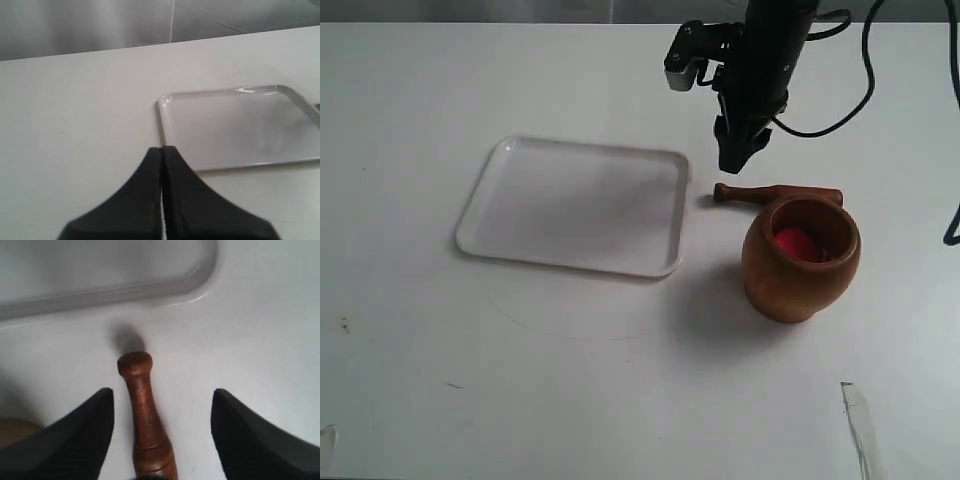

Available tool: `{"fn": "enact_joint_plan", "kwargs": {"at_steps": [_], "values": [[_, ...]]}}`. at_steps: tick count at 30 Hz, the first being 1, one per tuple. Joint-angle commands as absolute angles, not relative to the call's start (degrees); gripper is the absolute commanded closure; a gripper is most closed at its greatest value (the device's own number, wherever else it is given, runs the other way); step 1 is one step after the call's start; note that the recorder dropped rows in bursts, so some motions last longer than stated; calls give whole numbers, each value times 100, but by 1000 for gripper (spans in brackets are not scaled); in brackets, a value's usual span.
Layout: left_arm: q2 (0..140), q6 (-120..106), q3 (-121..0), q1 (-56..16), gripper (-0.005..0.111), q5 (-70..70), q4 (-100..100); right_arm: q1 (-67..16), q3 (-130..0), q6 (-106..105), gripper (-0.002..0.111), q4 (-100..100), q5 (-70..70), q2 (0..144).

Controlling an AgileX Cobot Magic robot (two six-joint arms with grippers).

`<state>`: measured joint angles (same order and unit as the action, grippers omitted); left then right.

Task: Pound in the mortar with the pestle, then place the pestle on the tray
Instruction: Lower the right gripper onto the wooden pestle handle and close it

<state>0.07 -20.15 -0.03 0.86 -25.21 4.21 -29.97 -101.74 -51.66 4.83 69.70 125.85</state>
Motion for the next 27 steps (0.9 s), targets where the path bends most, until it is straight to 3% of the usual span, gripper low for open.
{"fn": "enact_joint_plan", "kwargs": {"at_steps": [1,21,27], "values": [[0,-1968,0,42,107,-2503,379,-3025,-10209,-5170,47,422,6996,12681],[0,-1968,0,42,107,-2503,379,-3025,-9351,-5419,48,511,6808,12772],[0,-1968,0,42,107,-2503,379,-3025,-9167,-5419,55,391,6496,12772]]}}
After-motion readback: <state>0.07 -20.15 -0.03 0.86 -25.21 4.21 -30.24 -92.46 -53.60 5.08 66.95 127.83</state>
